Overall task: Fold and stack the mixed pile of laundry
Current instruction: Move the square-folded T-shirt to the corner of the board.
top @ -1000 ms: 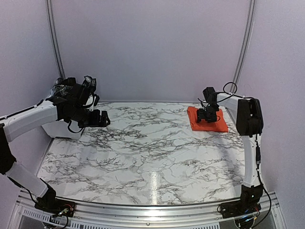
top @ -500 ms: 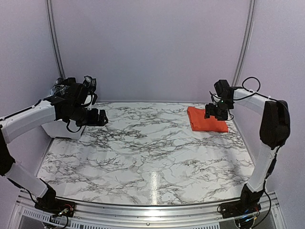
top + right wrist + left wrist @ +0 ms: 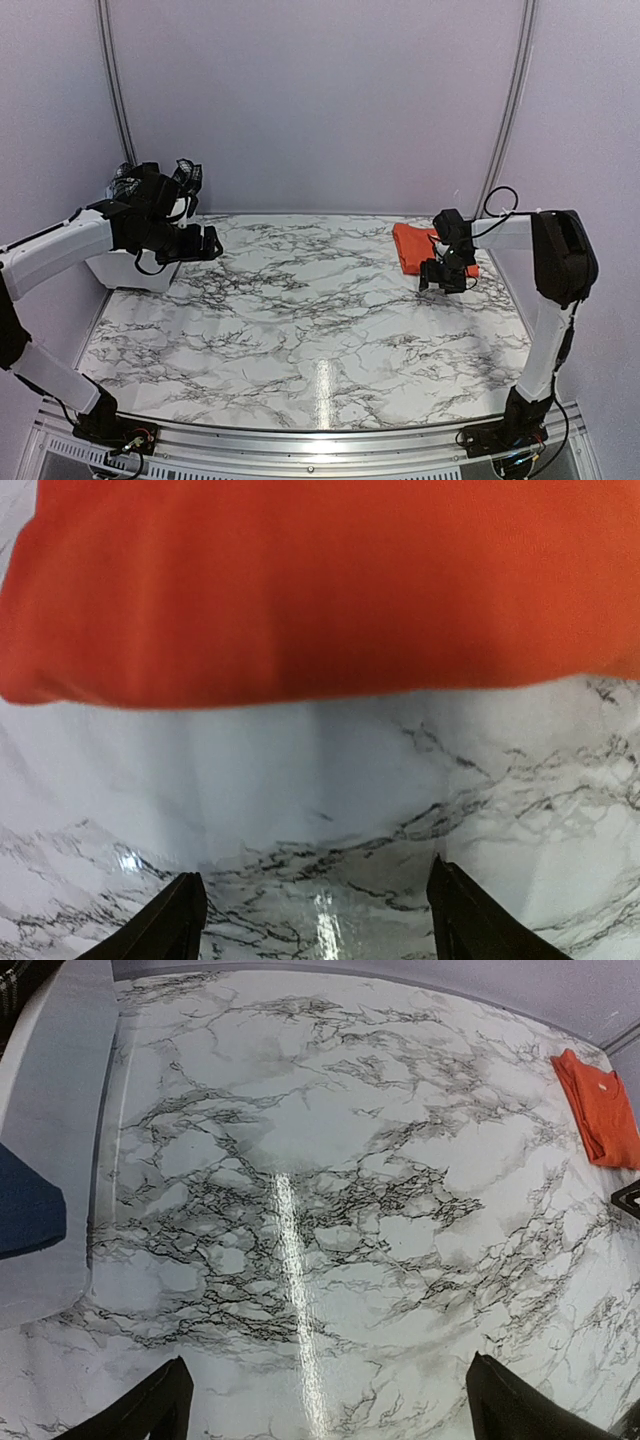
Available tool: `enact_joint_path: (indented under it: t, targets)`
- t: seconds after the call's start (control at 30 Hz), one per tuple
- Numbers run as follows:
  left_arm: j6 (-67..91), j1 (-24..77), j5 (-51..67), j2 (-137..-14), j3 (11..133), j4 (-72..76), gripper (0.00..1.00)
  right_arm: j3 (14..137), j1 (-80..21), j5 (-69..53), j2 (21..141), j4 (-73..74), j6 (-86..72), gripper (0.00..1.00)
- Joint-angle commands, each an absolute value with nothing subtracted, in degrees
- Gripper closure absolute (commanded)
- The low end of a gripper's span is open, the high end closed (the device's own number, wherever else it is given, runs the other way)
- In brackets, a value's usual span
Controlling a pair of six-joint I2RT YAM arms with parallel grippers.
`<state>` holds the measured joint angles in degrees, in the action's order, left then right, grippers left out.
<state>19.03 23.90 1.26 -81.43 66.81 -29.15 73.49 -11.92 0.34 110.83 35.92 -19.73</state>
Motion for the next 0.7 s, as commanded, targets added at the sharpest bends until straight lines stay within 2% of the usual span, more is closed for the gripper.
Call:
enact_joint_path:
  t: [0.0,0.4,0.67]
  targets:
    - [21.0,21.8,3.8,-78.2,68.0,-31.2,0.01,76.8,-10.3,-1.4,117.6,30.1,-18.7,0.24]
    - [22.1,17.5,2.9,-73.1,66.8,-34.1,0.01,92.2,-5.2,-2.9,130.1,32.3,-10.1,0.24]
    - [19.7,10.8,5.1,-75.9,73.0,-37.1,0.01,99.1,-3.9,-0.3,132.8,36.4,-4.1,0.23]
